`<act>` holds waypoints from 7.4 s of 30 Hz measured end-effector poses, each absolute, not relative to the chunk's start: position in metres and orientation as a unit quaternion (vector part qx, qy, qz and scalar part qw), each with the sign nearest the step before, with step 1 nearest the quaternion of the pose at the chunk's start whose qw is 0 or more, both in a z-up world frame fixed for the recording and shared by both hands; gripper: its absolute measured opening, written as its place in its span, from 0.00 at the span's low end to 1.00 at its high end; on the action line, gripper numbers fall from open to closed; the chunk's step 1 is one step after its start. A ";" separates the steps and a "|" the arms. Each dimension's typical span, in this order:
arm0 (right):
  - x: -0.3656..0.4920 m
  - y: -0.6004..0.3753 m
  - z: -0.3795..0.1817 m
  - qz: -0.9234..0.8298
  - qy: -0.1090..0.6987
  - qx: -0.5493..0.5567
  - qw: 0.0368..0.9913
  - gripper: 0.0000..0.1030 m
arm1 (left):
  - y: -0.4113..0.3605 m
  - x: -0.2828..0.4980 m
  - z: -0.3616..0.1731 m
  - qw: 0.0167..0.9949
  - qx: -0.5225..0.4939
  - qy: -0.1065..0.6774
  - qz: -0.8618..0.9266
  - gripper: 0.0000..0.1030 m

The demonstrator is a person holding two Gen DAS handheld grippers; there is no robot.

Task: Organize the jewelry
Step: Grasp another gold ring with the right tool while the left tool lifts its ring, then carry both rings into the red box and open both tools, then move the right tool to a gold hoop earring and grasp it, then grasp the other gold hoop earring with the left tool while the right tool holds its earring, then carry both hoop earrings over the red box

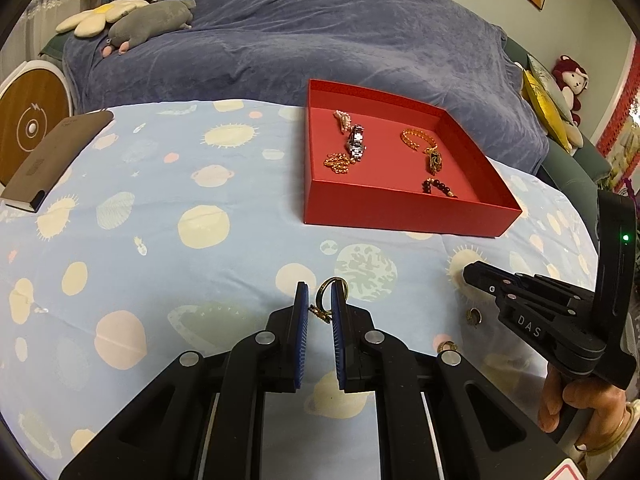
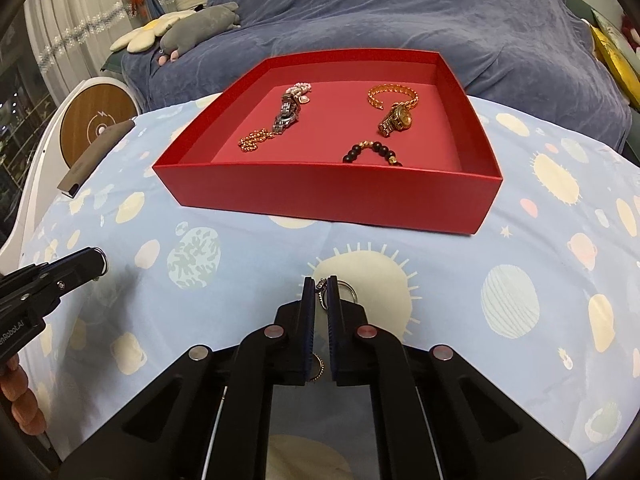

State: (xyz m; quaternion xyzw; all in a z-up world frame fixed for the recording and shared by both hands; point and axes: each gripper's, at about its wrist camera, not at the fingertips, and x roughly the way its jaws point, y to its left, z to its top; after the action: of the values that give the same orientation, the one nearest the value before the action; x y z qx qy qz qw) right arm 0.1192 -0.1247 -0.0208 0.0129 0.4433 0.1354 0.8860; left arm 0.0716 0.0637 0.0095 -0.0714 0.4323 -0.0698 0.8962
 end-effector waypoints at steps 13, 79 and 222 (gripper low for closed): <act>0.112 -0.147 0.027 0.151 0.410 0.051 0.898 0.05 | 0.032 0.095 0.028 0.903 -0.069 0.415 -0.088 0.09; 0.060 -0.155 0.000 0.163 0.442 0.052 0.881 0.27 | 0.028 0.065 0.011 0.892 -0.056 0.444 -0.067 0.52; 0.068 -0.136 0.006 0.162 0.429 0.032 0.888 0.17 | -0.003 0.069 -0.002 0.895 -0.027 0.437 -0.079 0.15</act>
State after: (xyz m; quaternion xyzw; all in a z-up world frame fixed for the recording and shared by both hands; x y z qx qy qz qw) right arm 0.0677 -0.1363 0.0059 0.0317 0.4287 0.1624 0.8882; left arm 0.0693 -0.0034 -0.0020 -0.0275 0.4375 -0.0792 0.8953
